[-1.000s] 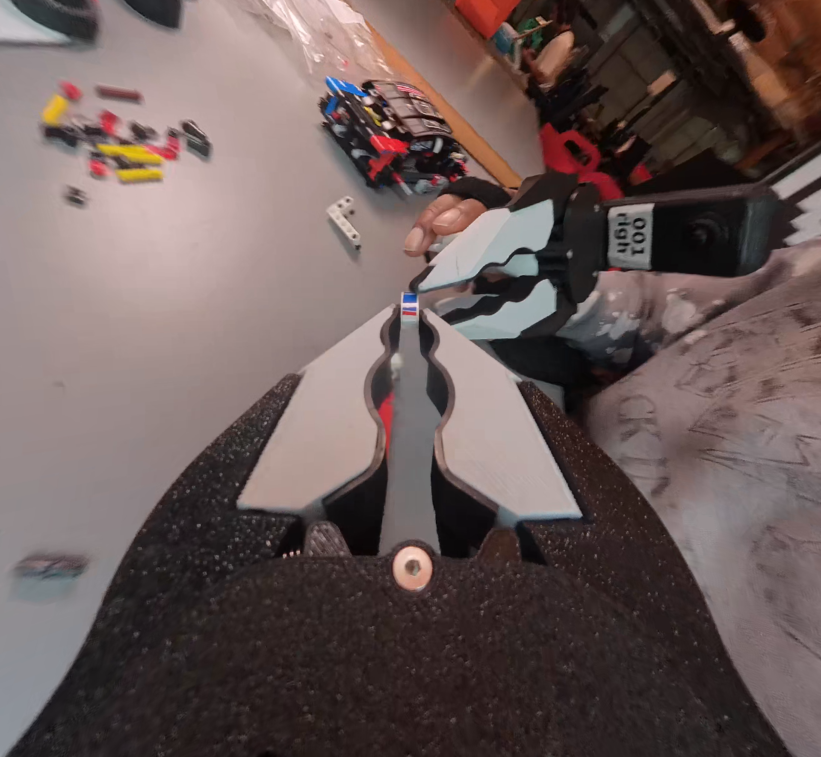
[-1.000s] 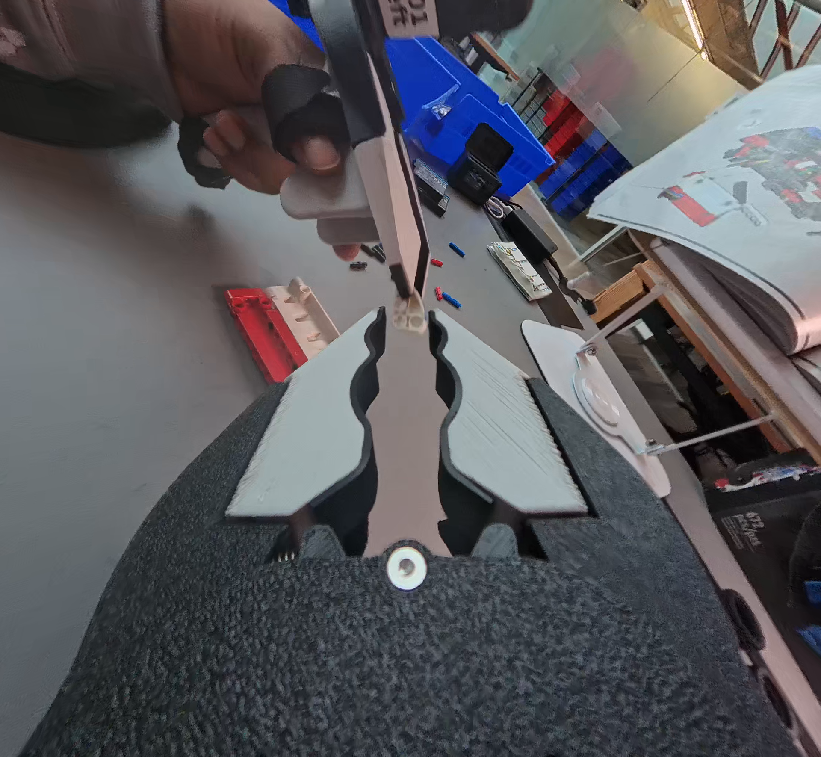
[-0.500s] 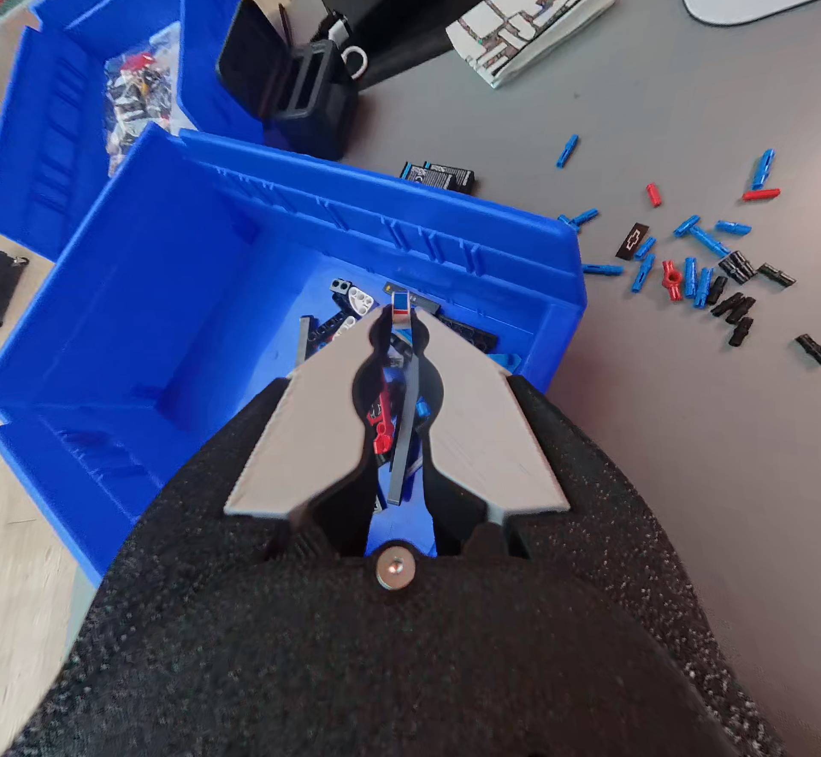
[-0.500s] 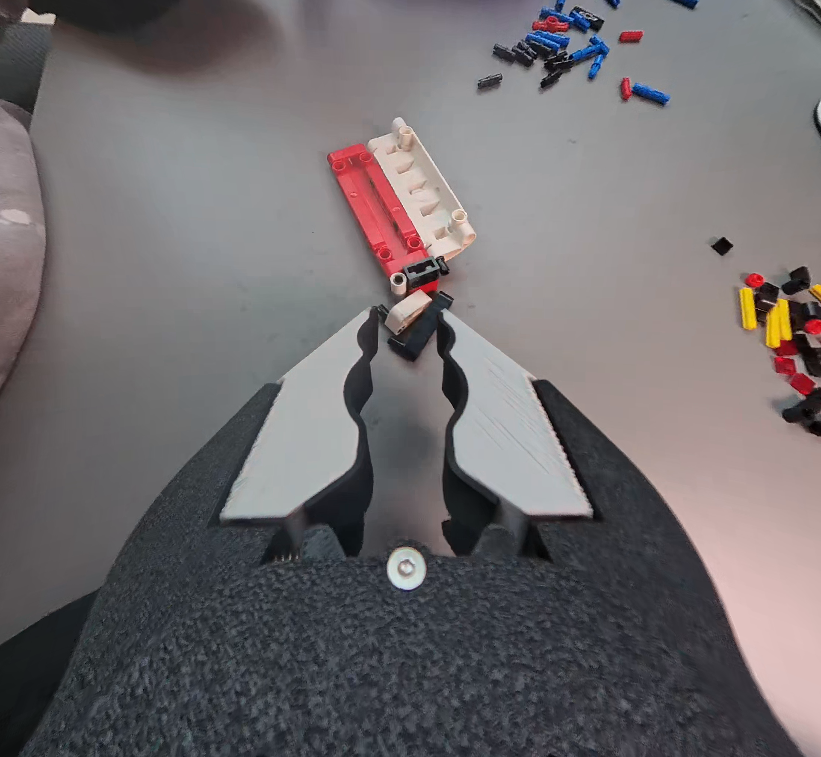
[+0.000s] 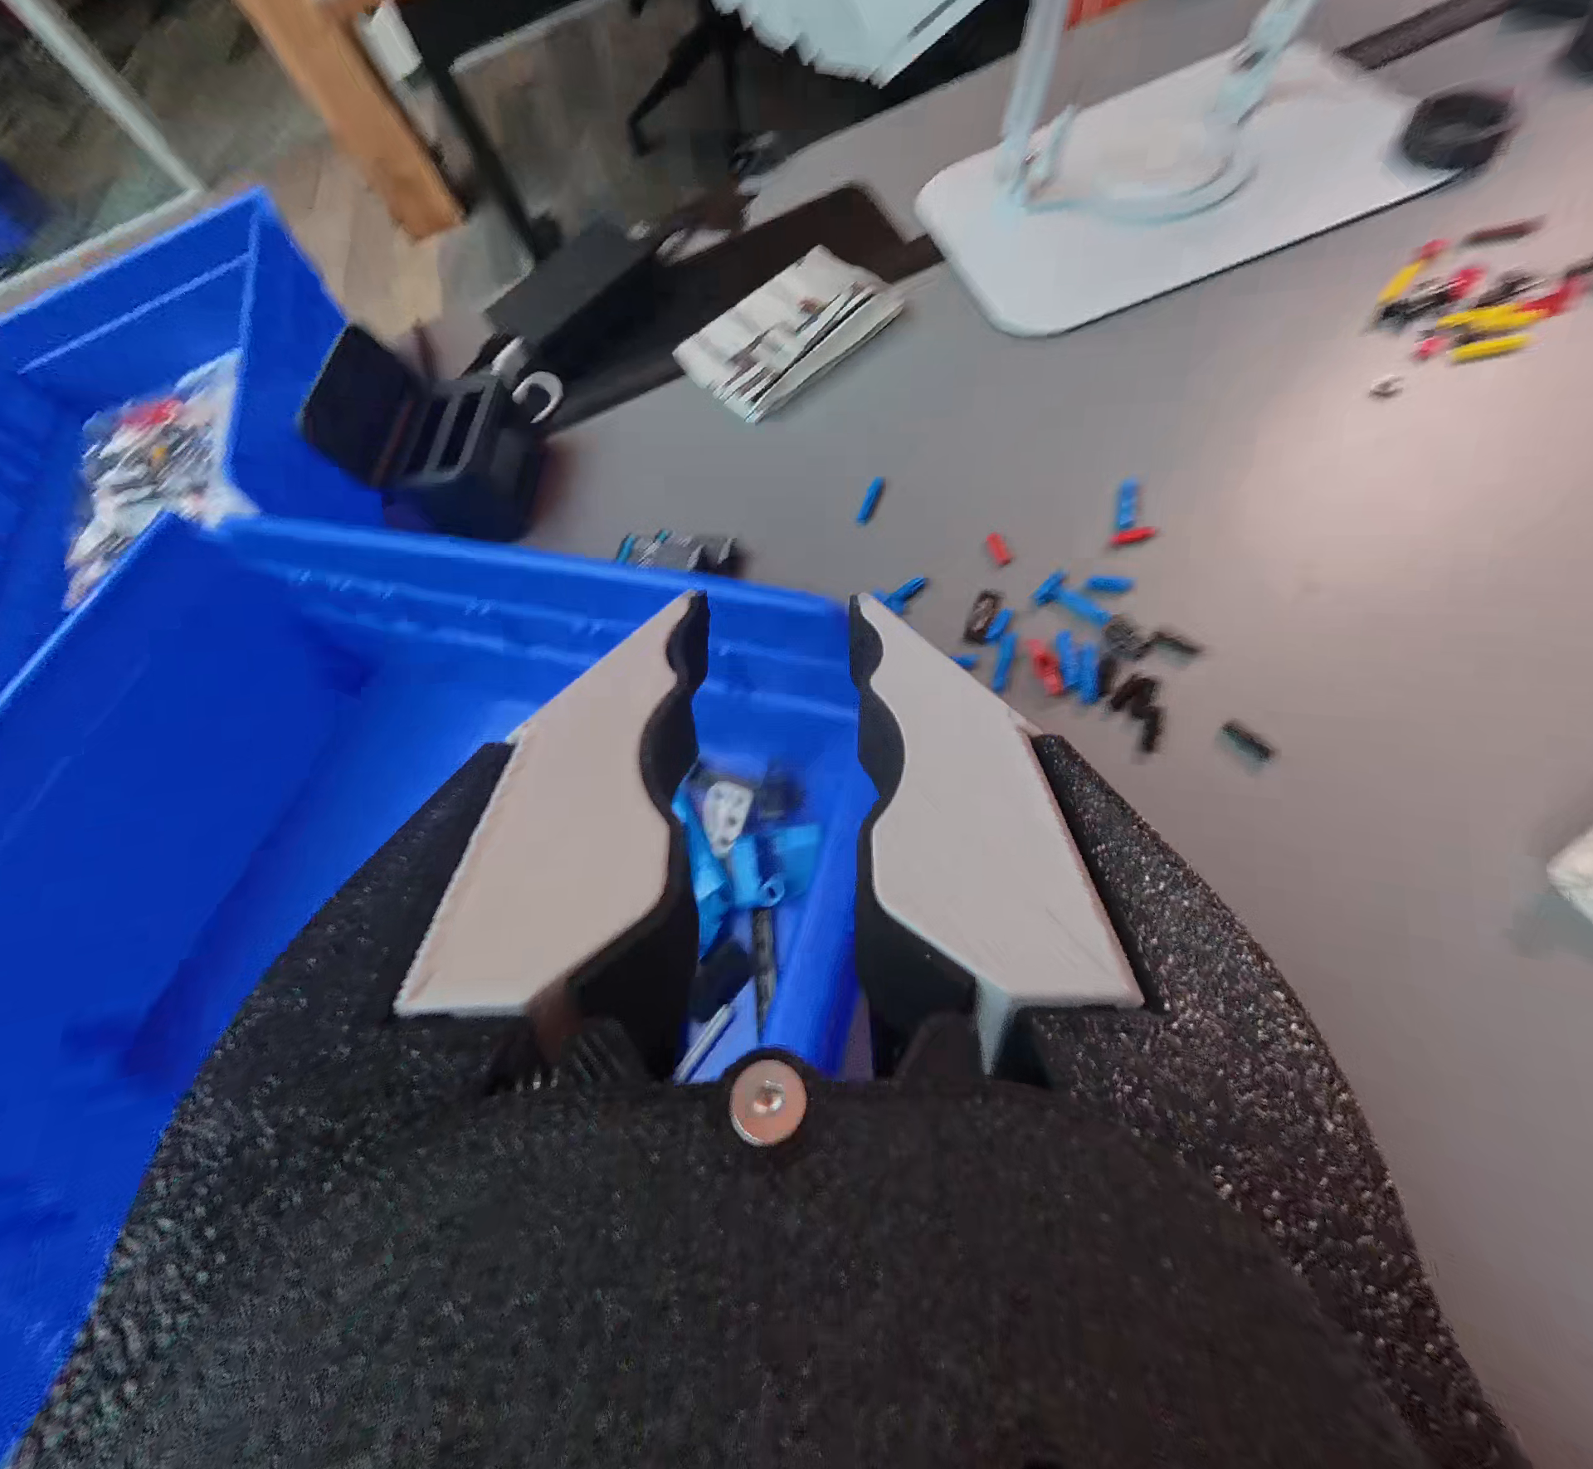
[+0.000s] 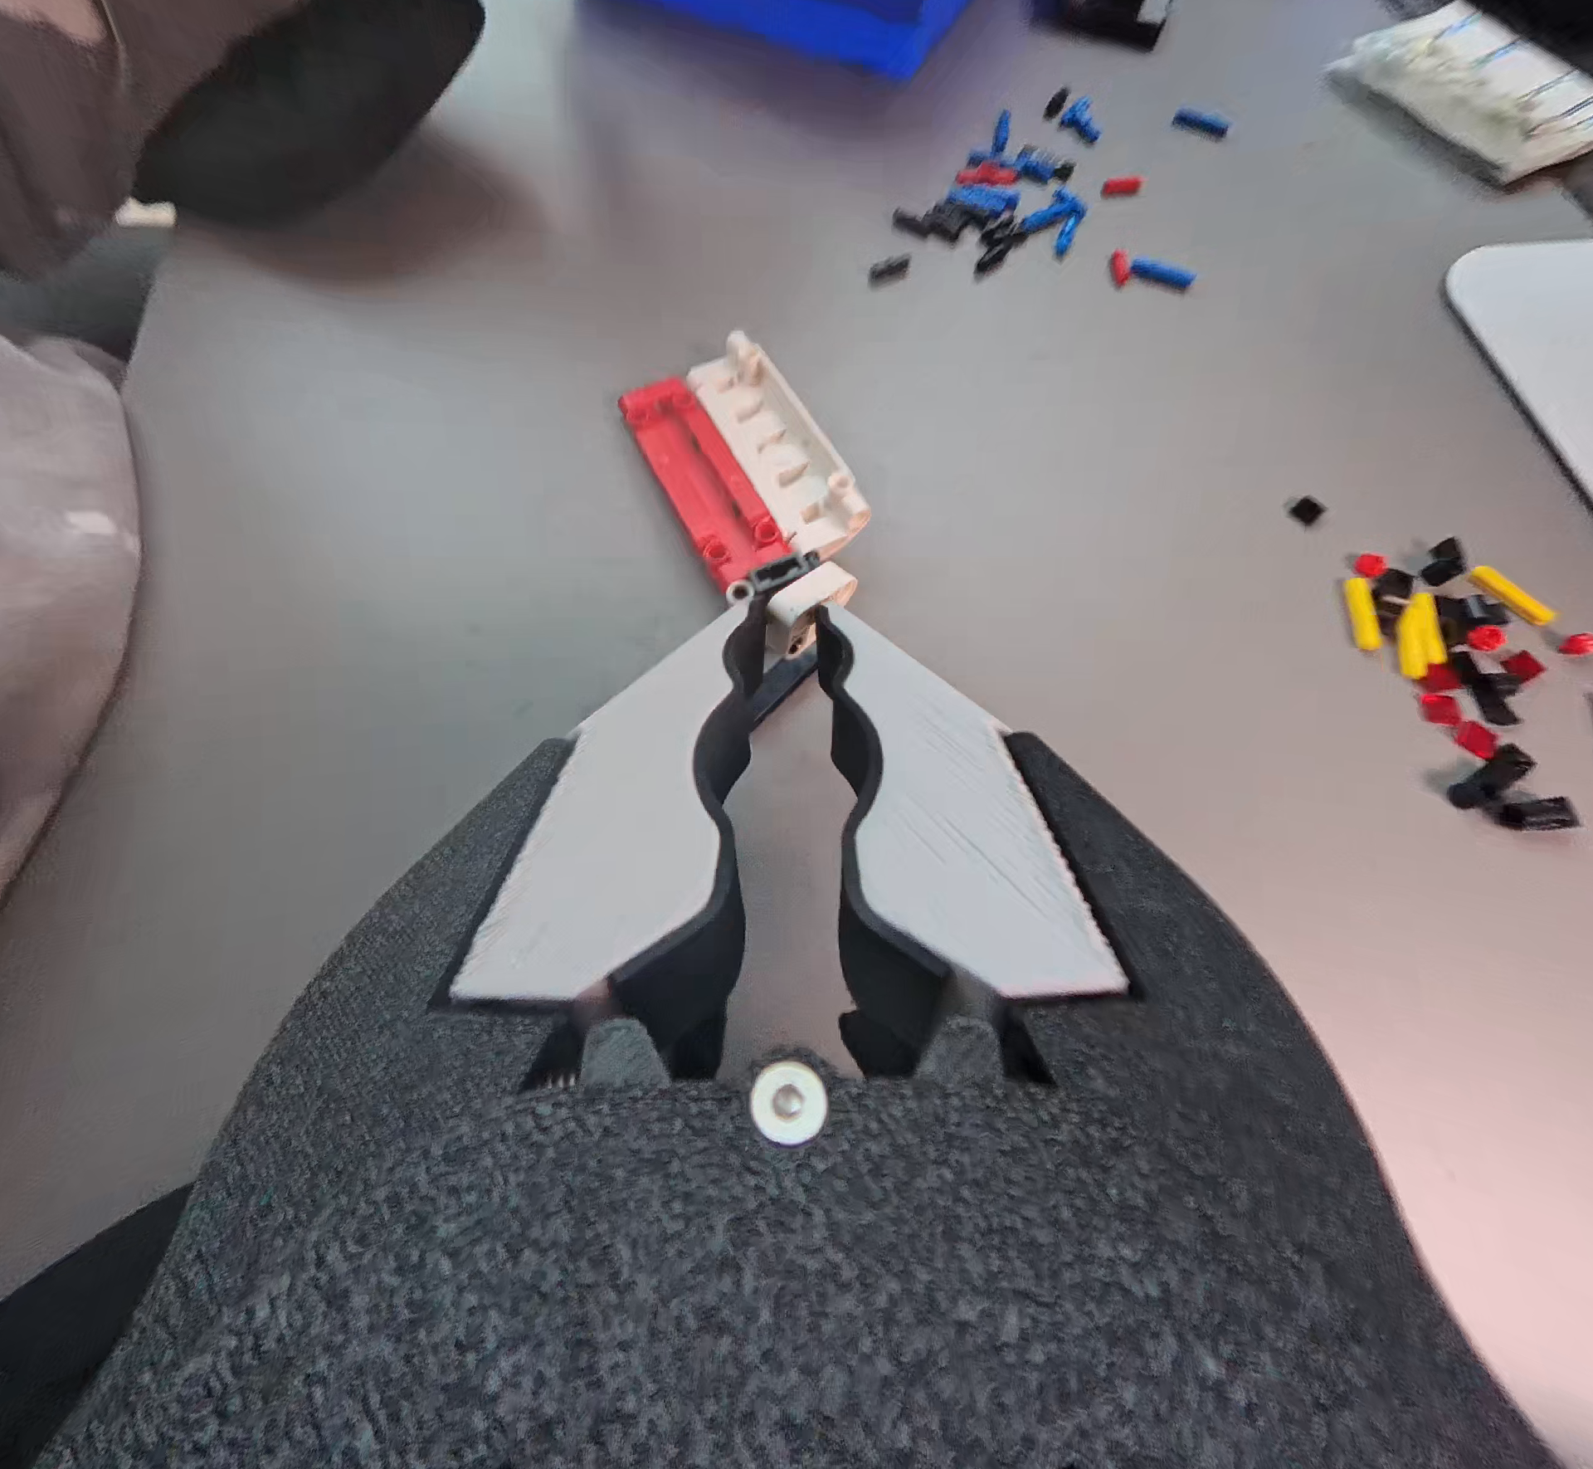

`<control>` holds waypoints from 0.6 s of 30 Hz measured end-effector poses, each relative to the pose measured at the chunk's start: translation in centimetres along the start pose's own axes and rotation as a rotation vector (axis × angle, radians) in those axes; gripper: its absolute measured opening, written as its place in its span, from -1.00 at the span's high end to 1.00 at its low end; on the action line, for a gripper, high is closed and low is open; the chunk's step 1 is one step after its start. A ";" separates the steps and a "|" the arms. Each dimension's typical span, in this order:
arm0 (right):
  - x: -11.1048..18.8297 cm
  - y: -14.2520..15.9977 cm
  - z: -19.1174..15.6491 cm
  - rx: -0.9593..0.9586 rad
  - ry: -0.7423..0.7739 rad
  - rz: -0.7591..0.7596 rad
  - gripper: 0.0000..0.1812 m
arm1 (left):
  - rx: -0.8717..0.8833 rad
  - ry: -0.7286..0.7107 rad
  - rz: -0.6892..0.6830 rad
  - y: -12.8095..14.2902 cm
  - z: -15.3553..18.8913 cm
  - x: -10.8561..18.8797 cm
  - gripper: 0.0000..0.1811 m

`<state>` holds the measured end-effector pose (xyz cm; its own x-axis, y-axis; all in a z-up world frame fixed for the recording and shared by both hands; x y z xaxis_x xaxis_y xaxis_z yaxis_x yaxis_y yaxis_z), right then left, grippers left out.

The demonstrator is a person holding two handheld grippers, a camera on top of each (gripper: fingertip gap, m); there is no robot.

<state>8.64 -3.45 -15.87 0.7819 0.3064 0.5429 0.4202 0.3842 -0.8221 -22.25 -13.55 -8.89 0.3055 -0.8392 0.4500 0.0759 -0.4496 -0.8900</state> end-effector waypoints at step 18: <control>2.0 -5.9 1.2 0.137 0.324 0.417 0.87 | 0.554 1.345 -0.205 0.7 23.8 1.6 0.86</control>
<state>7.16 -4.07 -9.73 0.9804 0.1813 0.0767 -0.0032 0.4043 -0.9146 0.92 -7.92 -10.55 -0.8260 -0.5632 0.0213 0.4495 -0.6811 -0.5780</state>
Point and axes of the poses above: each gripper's, where its closed fingertips meet, x back along the fingers, y out of its underside, z = x × y across the jaws, the point moved 4 cm from there along x, back along the fingers, and after that the axes turned 10 degrees about x, right-handed, at the moved point
